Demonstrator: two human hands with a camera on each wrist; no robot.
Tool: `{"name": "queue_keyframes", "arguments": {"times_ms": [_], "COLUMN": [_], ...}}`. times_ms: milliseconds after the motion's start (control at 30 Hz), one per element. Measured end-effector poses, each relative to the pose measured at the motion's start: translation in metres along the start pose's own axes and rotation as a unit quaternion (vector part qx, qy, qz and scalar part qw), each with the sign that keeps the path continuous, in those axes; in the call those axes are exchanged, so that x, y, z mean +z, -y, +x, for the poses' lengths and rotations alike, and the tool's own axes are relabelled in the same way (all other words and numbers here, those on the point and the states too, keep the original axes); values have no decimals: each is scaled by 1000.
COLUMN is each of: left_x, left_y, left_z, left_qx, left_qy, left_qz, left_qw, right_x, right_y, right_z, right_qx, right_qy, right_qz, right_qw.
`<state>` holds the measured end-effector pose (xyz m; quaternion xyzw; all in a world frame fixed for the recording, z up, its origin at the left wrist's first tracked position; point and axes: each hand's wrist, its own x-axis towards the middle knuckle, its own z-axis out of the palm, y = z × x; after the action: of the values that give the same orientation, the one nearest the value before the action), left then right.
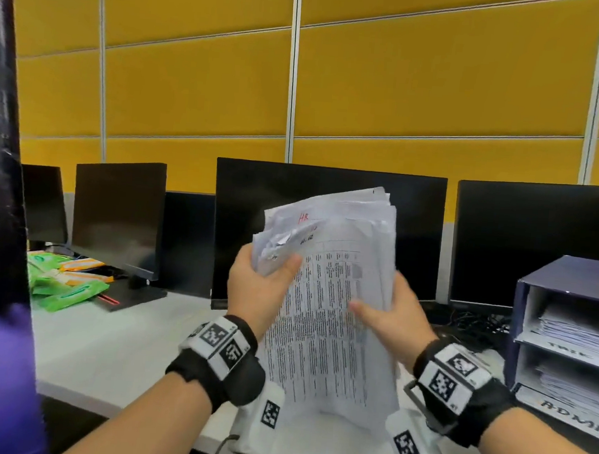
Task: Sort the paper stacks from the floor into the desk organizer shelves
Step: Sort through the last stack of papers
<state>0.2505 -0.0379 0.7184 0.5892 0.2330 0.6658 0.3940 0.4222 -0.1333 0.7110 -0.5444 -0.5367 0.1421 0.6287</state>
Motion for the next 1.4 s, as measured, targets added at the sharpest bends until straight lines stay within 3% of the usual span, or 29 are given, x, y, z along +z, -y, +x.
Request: {"name": "queue_keyframes", "arguments": {"times_ms": [100,233,333,500,633,800,967,1067,1133,1267,1400], "left_x": [-14,-7,-9,-16,-24,3,1,2,5,4,4], "left_y": [-3,-10,-15,-17,-12,-10,4,10,8,0,1], "left_z": [5,-6,-1,-2,0,-12,-16,-17,-17,-12,-11], "left_qx": [13,21,28,25,-54,-29,-86,-98,-98,-51,-43], "left_qy": [-4,87,42,63,45,29,20,51,64,28,43], "left_qz": [-10,61,33,25,-15,25,-1,24,41,13,39], "left_qw": [1000,994,998,997,997,999,996,994,992,998,997], "right_x": [-10,-4,-5,-7,-6,6,-14,-18,-20,-26,-16], "right_y": [11,20,25,19,7,5,-12,-19,-21,-25,-19], "right_z": [6,3,10,10,6,-1,3,5,4,1,-6], "right_qx": [-22,-45,-34,-24,13,-54,-18,3,9,2,-23], "right_qy": [-62,8,-60,-55,-60,-97,-84,-34,-26,-70,-40], "right_qz": [59,24,98,82,76,29,65,46,45,81,53], "right_qw": [996,999,993,995,995,993,994,998,999,994,998]}}
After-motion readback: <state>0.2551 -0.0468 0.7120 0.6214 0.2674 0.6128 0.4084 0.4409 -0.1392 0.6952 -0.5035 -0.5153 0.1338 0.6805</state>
